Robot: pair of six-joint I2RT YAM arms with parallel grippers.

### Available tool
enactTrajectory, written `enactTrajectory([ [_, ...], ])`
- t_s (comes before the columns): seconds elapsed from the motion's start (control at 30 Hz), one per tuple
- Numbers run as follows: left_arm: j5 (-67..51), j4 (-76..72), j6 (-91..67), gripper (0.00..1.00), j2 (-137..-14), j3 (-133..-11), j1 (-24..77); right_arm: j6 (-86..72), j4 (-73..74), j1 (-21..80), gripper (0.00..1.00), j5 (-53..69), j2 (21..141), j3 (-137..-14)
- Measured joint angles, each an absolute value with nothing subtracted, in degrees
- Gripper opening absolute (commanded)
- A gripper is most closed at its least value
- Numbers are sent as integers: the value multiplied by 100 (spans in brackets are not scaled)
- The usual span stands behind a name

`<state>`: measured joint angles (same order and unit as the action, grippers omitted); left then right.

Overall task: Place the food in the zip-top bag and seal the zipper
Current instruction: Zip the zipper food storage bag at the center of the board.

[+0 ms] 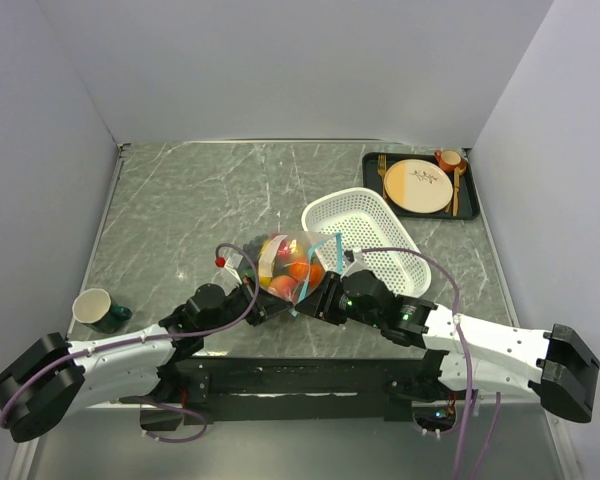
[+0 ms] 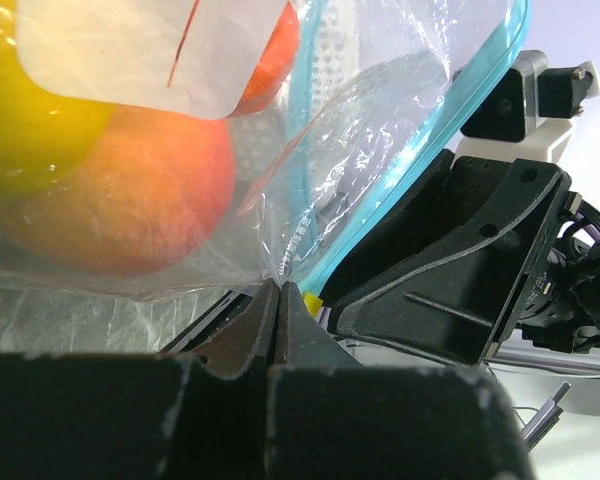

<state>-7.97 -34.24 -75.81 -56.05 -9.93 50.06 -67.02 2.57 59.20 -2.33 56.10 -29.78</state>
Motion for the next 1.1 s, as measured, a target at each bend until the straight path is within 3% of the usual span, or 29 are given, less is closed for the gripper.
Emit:
enactTrajectory([
  [0.1, -799, -3424, -7583, 1, -5599, -978, 5006, -6683, 255, 5920, 32, -204, 5653, -2991],
  [0.6, -794, -3417, -7583, 1, -5533, -954, 5006, -6632, 176, 5859, 30, -58, 5867, -3011],
  [1.03, -786, -3422, -7588, 1, -5533, -954, 5004, -6508, -1, 5806, 5, 12, 5905, -3011],
  [1.1, -784, -3446, -7599, 22, -5531, -932, 5006, -6508, -3, 5806, 4, 23, 5905, -3011],
])
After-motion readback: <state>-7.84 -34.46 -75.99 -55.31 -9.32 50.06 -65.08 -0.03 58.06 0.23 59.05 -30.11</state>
